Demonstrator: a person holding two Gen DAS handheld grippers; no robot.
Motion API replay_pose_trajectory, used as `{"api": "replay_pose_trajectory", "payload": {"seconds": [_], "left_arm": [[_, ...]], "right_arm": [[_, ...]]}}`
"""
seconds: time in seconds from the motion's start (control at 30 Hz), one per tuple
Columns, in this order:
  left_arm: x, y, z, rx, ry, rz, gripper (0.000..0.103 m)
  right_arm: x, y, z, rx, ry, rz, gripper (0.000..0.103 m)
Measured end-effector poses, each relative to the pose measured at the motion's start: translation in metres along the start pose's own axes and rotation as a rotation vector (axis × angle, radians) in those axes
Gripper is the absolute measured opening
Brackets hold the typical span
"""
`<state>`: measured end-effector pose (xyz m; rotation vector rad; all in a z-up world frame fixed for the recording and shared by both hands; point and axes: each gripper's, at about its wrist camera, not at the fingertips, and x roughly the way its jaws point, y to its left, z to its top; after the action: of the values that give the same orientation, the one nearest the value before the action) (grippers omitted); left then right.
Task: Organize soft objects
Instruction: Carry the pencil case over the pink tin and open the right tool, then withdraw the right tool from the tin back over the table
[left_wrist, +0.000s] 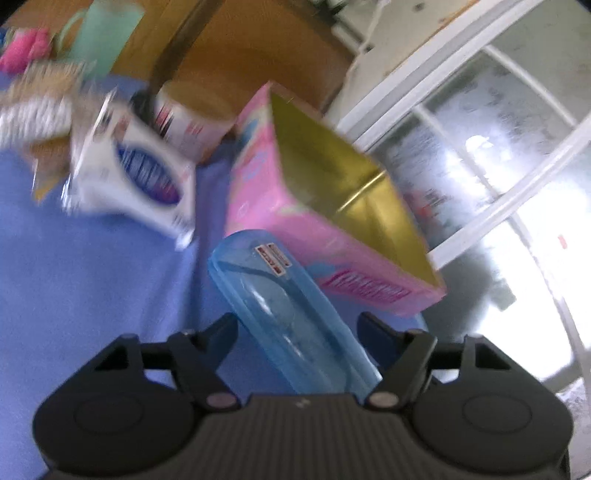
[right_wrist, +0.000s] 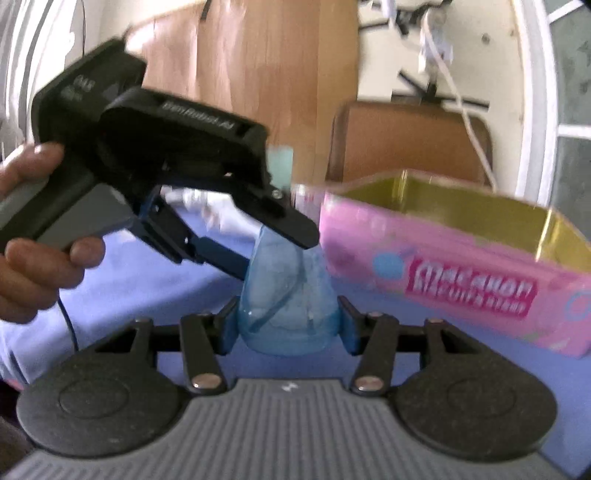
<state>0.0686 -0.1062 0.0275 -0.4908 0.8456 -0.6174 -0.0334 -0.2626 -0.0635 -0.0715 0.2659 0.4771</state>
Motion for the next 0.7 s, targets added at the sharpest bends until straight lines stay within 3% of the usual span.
{"api": "replay_pose_trajectory", "payload": {"seconds": [0.13,0.27,0.37,0.47,0.57,0.7], "left_arm": [[-0.004,-0.046,0.024,0.154,-0.062,0.014,0.075],[0.027,-0.086,0.055,0.273,-0.082,-0.015,0.077],[0.064,-0.097,0.070,0.291,-0.077,-0.037,0.078],[0.091,-0.099,0.072,0.285,-0.088,0.014,0.079],[0.085,-0.091,0.067,0.286,-0.120,0.051,0.081],[0.042,-0.073,0.054,0.327,-0.202,0.090,0.091]], "right_arm": [[-0.015,-0.009,0.021,-0.023,-0.114,-0.066,0.055],[-0.012,-0.037,0.042,-0.023,-0.178,-0.186,0.055],[0.001,-0.071,0.052,0.021,-0.175,-0.265,0.056],[0.021,-0.106,0.054,0.098,-0.121,-0.363,0.057],[0.031,-0.127,0.048,0.164,-0.067,-0.432,0.058],[0.014,-0.121,0.045,0.201,-0.122,-0.401,0.058]]}}
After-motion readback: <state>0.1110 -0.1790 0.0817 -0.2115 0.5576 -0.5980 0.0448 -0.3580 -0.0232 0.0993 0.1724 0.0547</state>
